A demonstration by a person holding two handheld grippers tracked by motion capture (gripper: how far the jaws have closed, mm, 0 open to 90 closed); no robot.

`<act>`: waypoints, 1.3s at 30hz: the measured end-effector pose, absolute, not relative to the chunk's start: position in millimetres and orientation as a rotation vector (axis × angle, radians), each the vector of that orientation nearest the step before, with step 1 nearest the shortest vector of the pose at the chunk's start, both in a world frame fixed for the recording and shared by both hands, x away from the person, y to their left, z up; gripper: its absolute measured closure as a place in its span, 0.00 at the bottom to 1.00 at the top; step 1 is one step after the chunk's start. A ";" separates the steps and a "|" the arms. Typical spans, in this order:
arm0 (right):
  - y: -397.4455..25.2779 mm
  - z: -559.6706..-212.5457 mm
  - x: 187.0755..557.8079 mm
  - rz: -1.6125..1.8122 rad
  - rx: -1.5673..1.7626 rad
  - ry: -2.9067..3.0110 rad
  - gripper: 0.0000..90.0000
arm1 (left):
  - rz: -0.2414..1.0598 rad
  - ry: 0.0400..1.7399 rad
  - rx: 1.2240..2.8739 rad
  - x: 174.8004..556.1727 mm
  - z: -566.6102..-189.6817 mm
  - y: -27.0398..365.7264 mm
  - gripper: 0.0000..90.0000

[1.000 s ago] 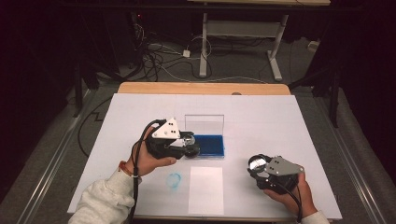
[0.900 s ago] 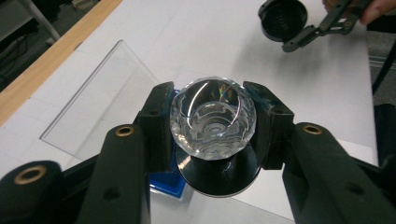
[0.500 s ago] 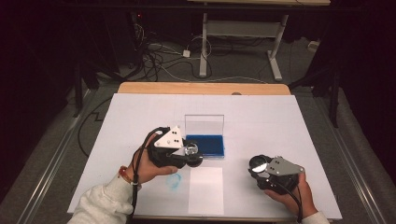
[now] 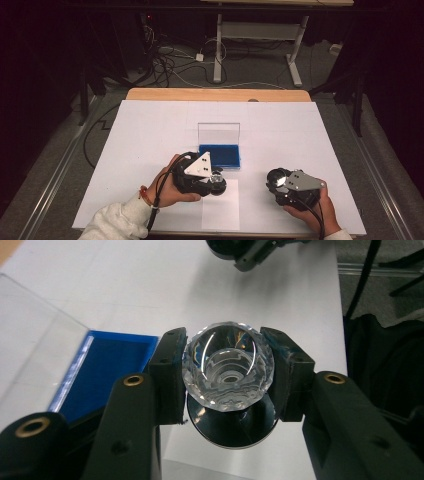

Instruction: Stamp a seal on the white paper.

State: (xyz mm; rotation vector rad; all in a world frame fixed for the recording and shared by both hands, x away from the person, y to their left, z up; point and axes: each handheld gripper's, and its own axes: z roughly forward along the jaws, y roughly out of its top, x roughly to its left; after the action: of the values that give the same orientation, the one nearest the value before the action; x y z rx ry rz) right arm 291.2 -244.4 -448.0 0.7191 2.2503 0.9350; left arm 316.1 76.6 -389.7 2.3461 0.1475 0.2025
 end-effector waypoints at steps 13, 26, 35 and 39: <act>-243.9 -448.9 291.1 0.933 0.713 2.261 0.43 | 0.169 0.121 2.399 311.6 -408.7 64.2 0.61; -243.2 -449.9 291.1 0.927 0.712 2.270 0.43 | 0.138 0.104 2.425 310.5 -421.7 59.1 0.61; -242.4 -450.7 291.5 0.927 0.707 2.273 0.43 | 0.135 0.097 2.461 308.9 -431.6 54.4 0.61; -242.3 -450.8 291.5 0.926 0.703 2.276 0.43 | 0.135 0.102 2.467 309.4 -435.2 54.1 0.61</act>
State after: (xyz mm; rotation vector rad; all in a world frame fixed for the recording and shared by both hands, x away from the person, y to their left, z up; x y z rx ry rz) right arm 291.5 -242.3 -450.8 0.7035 2.2756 0.9256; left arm 309.4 54.1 -435.2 2.4673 0.1024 0.1345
